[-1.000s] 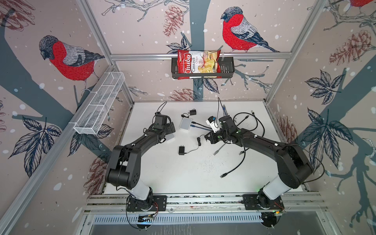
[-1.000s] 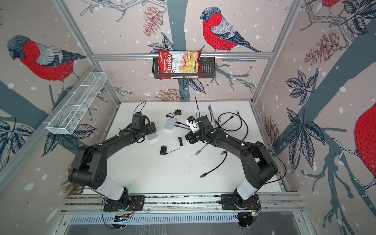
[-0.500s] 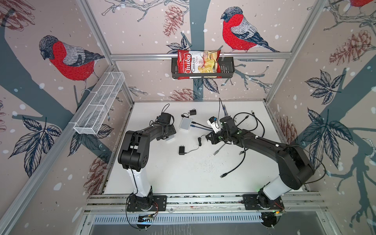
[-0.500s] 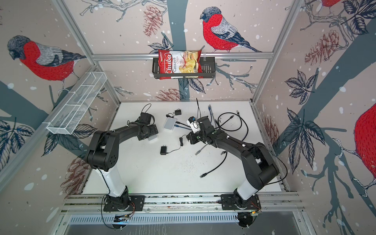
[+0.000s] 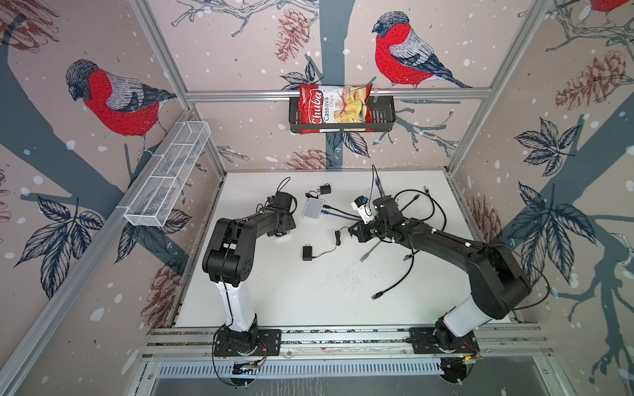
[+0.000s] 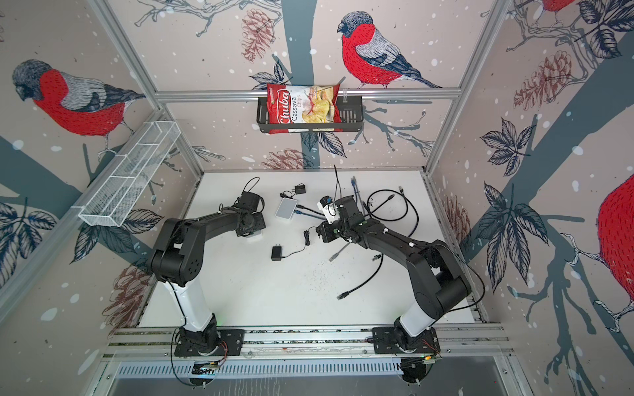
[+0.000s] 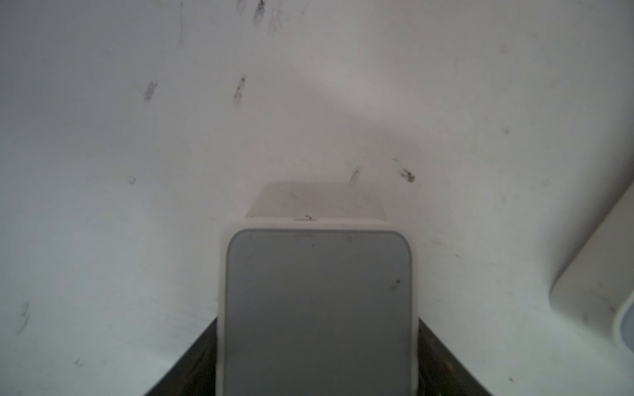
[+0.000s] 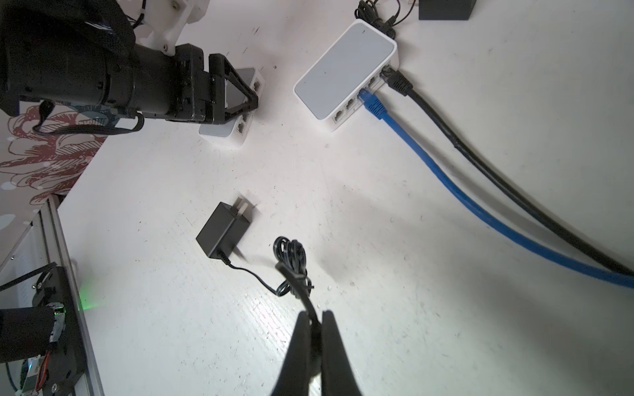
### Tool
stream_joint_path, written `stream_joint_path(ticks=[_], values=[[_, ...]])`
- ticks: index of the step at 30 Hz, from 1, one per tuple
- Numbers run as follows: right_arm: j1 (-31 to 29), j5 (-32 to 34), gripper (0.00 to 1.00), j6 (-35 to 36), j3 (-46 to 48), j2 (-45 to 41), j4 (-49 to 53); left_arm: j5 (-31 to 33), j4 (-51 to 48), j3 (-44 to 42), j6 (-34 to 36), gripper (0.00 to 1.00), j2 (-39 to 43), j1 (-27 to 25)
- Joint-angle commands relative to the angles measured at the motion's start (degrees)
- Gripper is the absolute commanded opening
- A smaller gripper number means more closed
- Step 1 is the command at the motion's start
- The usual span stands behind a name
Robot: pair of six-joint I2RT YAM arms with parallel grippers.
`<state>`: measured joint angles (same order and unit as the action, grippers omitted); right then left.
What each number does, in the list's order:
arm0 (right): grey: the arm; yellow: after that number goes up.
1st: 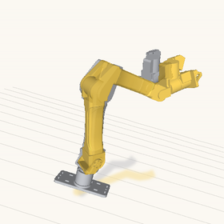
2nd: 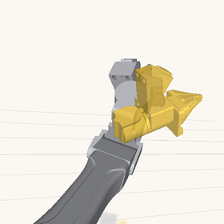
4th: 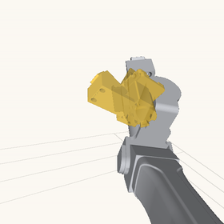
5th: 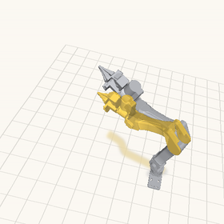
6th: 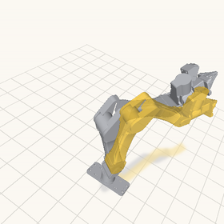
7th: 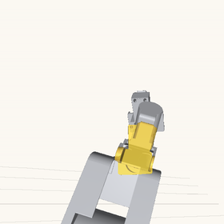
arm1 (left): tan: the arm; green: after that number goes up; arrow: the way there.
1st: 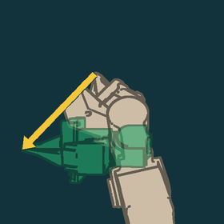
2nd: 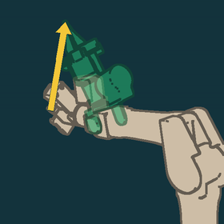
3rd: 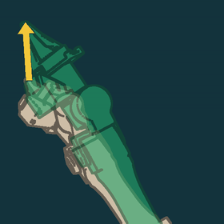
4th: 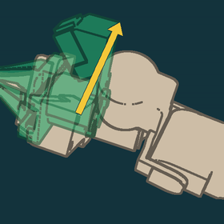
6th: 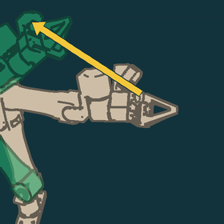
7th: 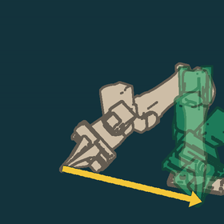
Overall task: Insert the plug into the switch port
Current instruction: 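Lift the switch with the left gripper while the right brings the plug toward it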
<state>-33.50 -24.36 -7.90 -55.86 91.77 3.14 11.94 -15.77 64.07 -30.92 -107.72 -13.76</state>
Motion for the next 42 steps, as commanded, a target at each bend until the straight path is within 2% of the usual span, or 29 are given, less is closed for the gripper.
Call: stream_joint_path(ticks=[1, 6, 11, 16, 24, 30, 36, 42], values=[[1.0, -3.2, 0.01, -2.8, 0.3, 0.3, -3.1, -3.1, 1.3, -2.3, 3.0, 0.14, 2.1, -0.4], [3.6, -5.6, 0.01, -7.0, 2.2, -1.1, -7.1, -5.9, 9.5, -7.7, 9.3, 0.12, 8.8, -2.5], [6.5, -6.7, 0.02, -13.0, 4.5, -3.3, -12.4, -11.9, 18.1, -13.2, 17.1, 0.08, 16.6, -5.2], [7.9, -7.6, 0.02, -17.3, 4.9, -4.4, -14.4, -18.1, 28.9, -20.5, 23.7, 0.09, 24.7, -7.5], [8.1, -9.6, 0.02, -20.9, 6.9, -6.8, -17.0, -22.1, 42.8, -31.7, 41.8, 0.1, 34.8, -17.0], [7.1, -11.1, 0.02, -21.9, 10.1, -9.9, -23.8, -26.6, 50.3, -37.1, 46.4, 0.11, 36.9, -19.7], [3.3, -8.4, 0.01, -22.3, 14.6, -13.4, -31.1, -29.8, 58.1, -41.2, 48.5, 0.12, 37.7, -23.2], [-1.9, -3.9, 0.01, -22.8, 17.5, -14.6, -36.6, -30.4, 60.5, -41.7, 49.8, 0.12, 36.3, -25.8]])
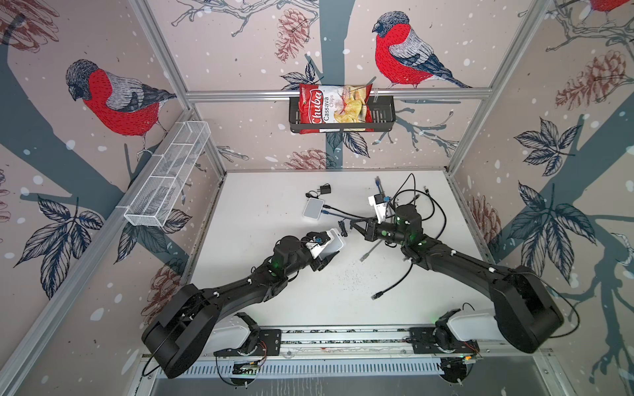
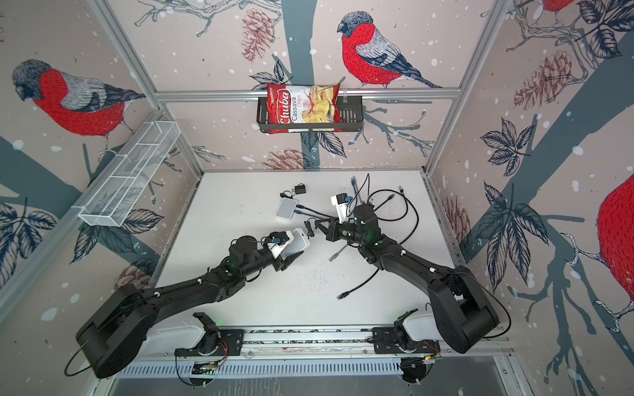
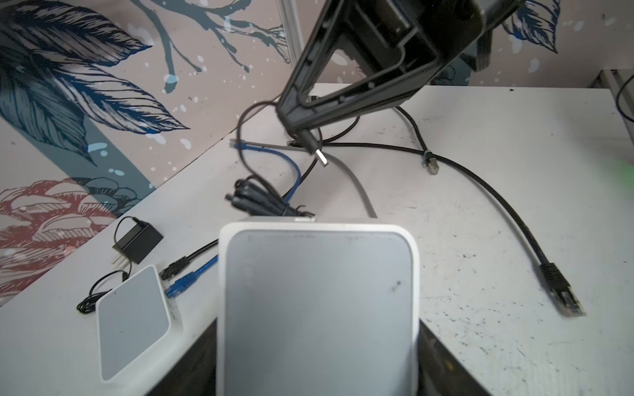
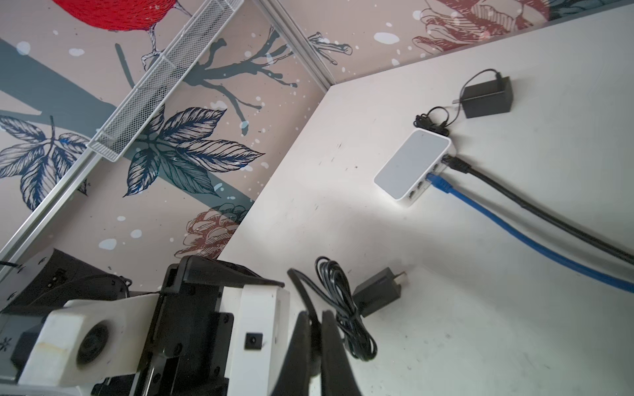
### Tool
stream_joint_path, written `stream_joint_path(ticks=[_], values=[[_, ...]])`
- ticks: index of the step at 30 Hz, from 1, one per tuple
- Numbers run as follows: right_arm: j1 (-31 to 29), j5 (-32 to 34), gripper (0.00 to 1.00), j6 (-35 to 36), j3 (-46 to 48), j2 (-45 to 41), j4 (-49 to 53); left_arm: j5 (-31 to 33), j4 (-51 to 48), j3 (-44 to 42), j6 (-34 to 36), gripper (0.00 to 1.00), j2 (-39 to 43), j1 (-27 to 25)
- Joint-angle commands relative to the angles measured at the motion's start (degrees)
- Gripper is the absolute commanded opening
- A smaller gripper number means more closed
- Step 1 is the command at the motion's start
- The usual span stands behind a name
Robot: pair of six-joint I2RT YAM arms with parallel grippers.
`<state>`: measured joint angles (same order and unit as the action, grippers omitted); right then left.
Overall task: Insert the plug into the switch port
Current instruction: 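Lift the switch with the left gripper while the right brings the plug toward it, then push the barrel plug into the switch's power port with the right gripper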
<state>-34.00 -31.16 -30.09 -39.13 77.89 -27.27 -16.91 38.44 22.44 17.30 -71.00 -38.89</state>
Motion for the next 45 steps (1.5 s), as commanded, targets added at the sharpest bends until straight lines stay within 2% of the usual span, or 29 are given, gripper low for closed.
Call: stream_joint_path(ticks=[1, 10, 15, 29, 37, 45], values=[[-2.0, 3.3, 0.01, -0.7, 1.3, -0.9, -7.3, -1.8, 7.1, -0.2, 1.3, 0.12, -0.7, -0.9], [-4.8, 6.4, 0.01, -0.8, 5.8, -5.4, -12.6, -2.3, 15.8, -3.7, 0.8, 0.12, -0.4, -1.2], [-5.2, 6.2, 0.01, -1.3, 7.3, -7.8, -14.5, -2.4, 17.0, -3.9, 0.4, 0.12, -0.2, -1.2], [-8.3, 6.0, 0.01, -2.7, 7.6, -6.3, -18.6, -4.4, 23.2, -3.9, -2.7, 0.11, -2.9, -1.2], [-8.9, 8.9, 0.01, -1.0, 7.5, -6.5, -17.2, -6.5, 27.8, -4.1, -6.1, 0.12, -3.4, -1.1], [-9.9, 10.2, 0.01, 0.8, 6.5, -6.3, -16.5, -8.0, 28.3, -3.9, -8.2, 0.11, -3.3, -1.2]])
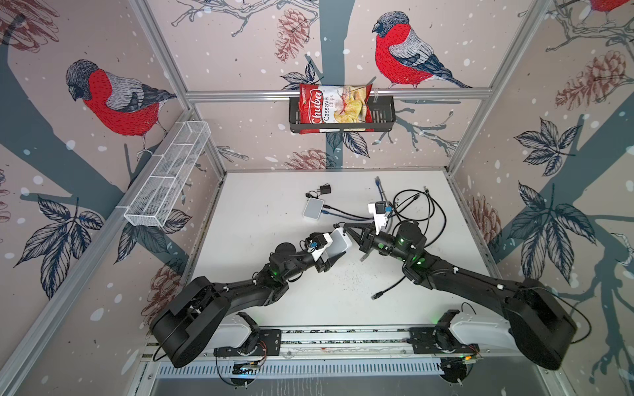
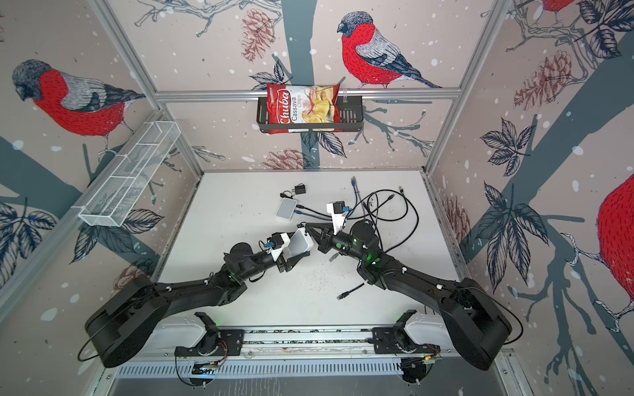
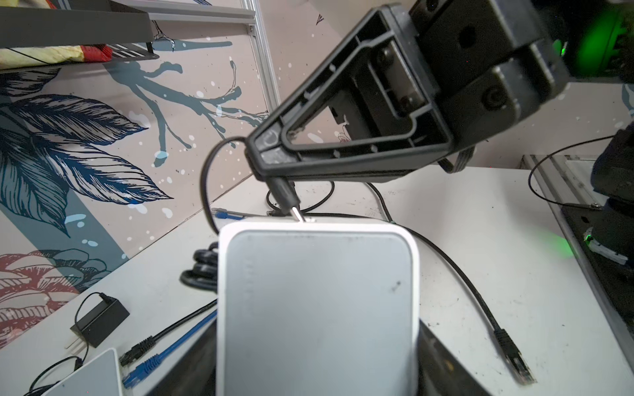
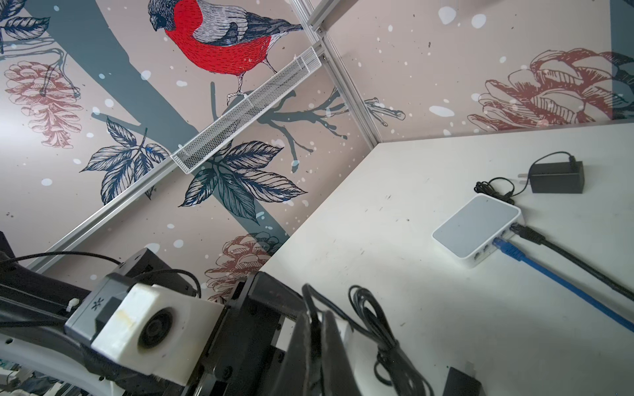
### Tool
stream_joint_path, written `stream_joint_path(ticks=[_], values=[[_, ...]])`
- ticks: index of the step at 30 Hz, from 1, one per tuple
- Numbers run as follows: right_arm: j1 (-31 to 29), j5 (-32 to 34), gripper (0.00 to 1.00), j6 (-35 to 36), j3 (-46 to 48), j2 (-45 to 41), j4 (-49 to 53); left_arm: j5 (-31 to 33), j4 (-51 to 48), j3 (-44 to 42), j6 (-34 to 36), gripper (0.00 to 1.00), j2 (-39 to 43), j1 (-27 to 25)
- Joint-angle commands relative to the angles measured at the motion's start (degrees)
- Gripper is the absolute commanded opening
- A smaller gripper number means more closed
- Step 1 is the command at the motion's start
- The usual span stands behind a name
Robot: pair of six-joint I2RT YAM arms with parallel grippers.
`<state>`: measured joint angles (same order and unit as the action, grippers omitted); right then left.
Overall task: Insert the plug into the switch port
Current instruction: 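Push the barrel plug into the switch's power port with the right gripper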
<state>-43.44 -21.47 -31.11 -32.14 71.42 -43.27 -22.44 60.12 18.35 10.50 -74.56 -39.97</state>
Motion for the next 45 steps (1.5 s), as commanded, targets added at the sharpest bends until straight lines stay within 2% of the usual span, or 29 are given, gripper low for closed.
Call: stream_joint_path(ticks=[1, 16, 25, 33, 45], values=[[-0.7, 0.7, 0.01, 2.1, -0.5, 0.1, -0.5, -2.4, 6.6, 0.4, -1.9, 0.11, 0.3, -0.1], [-3.2, 4.1, 0.0, 4.9, 3.6, -2.8, 2.3, 3.4, 9.5, -0.5, -4.8, 0.08, 2.8, 0.1], [-5.9, 4.7, 0.0, 7.6, 2.9, -3.2, 5.7, 3.3, 9.3, 0.0, -4.6, 0.08, 2.5, 0.1], [-7.1, 4.9, 0.0, 7.2, 2.7, -1.5, 7.4, 3.5, 10.6, -0.2, -4.4, 0.08, 3.6, 0.1], [-8.7, 4.7, 0.0, 4.5, 5.3, 0.1, 3.2, 5.3, 15.5, -0.6, -4.0, 0.06, 5.7, 0.4]])
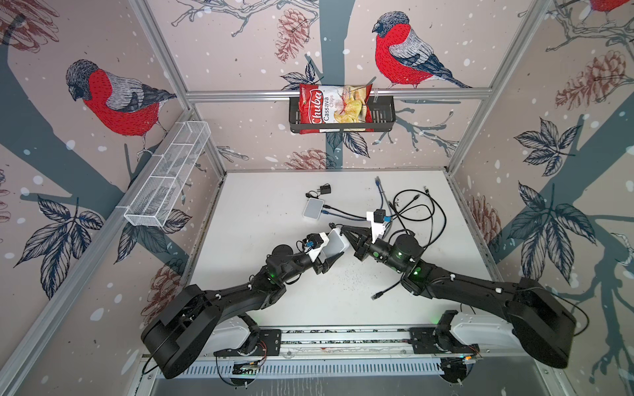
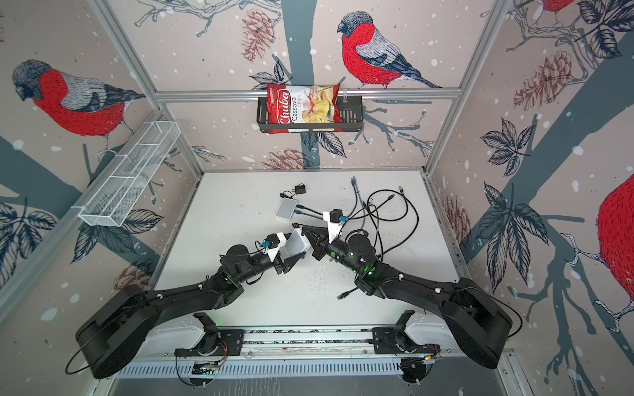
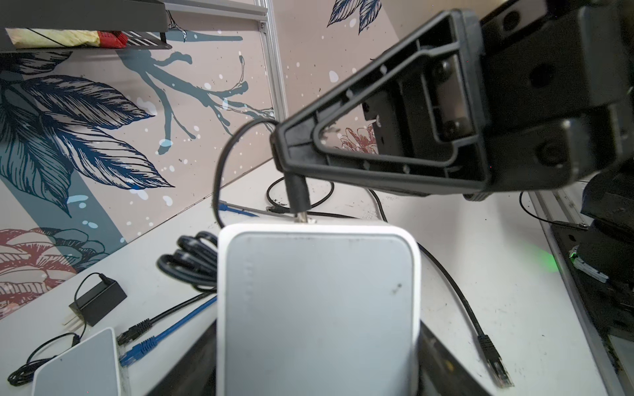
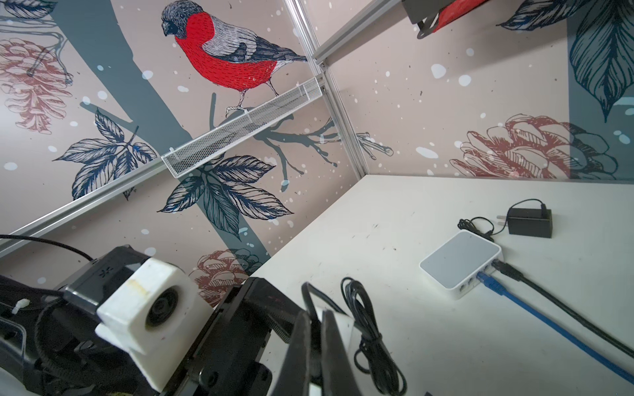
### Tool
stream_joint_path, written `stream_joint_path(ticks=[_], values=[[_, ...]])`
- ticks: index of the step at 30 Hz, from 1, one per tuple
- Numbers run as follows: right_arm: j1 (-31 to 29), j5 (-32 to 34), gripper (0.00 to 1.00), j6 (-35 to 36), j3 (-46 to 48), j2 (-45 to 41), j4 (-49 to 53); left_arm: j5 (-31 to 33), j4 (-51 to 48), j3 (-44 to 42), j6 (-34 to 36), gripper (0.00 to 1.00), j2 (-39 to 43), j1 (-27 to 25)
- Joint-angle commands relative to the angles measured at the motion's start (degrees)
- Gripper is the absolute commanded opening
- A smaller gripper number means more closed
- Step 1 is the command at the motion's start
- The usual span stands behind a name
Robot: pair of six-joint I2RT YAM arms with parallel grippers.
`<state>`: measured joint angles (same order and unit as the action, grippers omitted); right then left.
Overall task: Insert the plug into the switch port
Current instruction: 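Push the barrel plug into the switch's power port with the right gripper, then open the right gripper and draw it back while the left lowers the switch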
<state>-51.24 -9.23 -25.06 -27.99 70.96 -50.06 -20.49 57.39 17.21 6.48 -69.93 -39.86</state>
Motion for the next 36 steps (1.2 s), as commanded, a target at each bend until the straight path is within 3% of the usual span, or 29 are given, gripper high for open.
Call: stream_joint_path(ticks=[1, 16, 23, 31, 36], values=[[-0.9, -7.2, 0.0, -1.5, 1.4, 0.3, 10.0, 3.9, 18.7, 0.5, -0.1, 0.06, 1.2, 0.4], [-2.4, -7.4, 0.0, 0.9, -1.4, 4.0, 15.4, 3.1, 21.3, 1.1, -0.3, 0.05, 2.1, 0.7], [-1.9, -5.8, 0.01, 1.1, -3.2, 5.1, 17.6, 4.0, 14.3, 2.8, 0.8, 0.05, 2.7, 0.9], [2.5, -6.0, 0.15, 3.4, -11.8, 6.9, 24.1, 12.3, -4.8, 5.8, -1.8, 0.05, 1.9, 1.1], [6.5, -8.5, 0.27, 7.5, -15.3, 5.1, 28.3, 11.4, -10.7, 4.5, -5.1, 0.05, 1.9, 1.1]])
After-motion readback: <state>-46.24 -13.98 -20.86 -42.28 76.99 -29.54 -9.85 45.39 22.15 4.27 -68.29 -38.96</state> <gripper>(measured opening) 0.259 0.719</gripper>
